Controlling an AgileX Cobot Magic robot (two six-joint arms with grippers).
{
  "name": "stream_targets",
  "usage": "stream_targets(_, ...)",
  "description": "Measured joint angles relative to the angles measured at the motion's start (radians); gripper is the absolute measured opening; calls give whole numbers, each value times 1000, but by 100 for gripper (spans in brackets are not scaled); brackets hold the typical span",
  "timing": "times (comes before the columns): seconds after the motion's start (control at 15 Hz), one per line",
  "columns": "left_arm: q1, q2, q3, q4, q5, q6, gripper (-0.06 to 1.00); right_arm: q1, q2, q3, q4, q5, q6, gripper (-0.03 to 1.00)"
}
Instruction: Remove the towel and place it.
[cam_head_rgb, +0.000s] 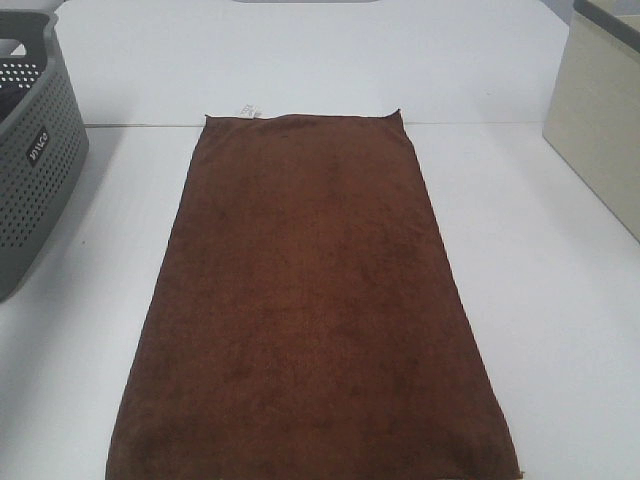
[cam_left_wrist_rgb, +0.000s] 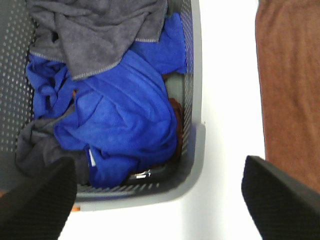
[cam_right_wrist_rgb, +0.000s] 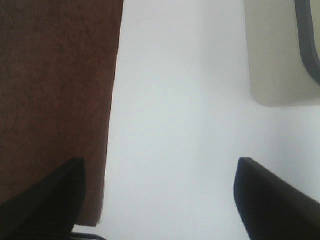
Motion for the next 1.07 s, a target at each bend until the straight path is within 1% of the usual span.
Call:
stream_targets(0.07,0,-130,131,-5,-6,1,82,0,-166,123,0,-1,11,78)
stream_targets(0.27,0,-394,356,-5,-21,34,82,0,-485,342,8,-18,21,78)
stream_targets(0.47,0,-639,559,-10,-61,43,82,0,-722,514,7,-68,21,77)
stream_targets(0.6,0,-780,719,-14,-100,43,82,0,-835,604,-2,-82,21,77)
stream_targets(0.67,0,-853,780,-14,-100,49,82,0,-890,644,-4,-86,21,77)
stream_targets(0.73,-3,-912,823,-12,-92,70,82,0,-936,675,-4,-88,21,77)
stream_targets(0.87,-55,-1003,836,-11,-82,76,82,0,-1016,713,-5,-96,21,77)
stream_targets(0.93,-78,-1032,836,-5,-61,77,82,0,-1046,729,-8,-103,20,77)
stream_targets(1.07,-93,-1114,837,-5,1,78,82,0,-1103,763,-12,-115,15,77)
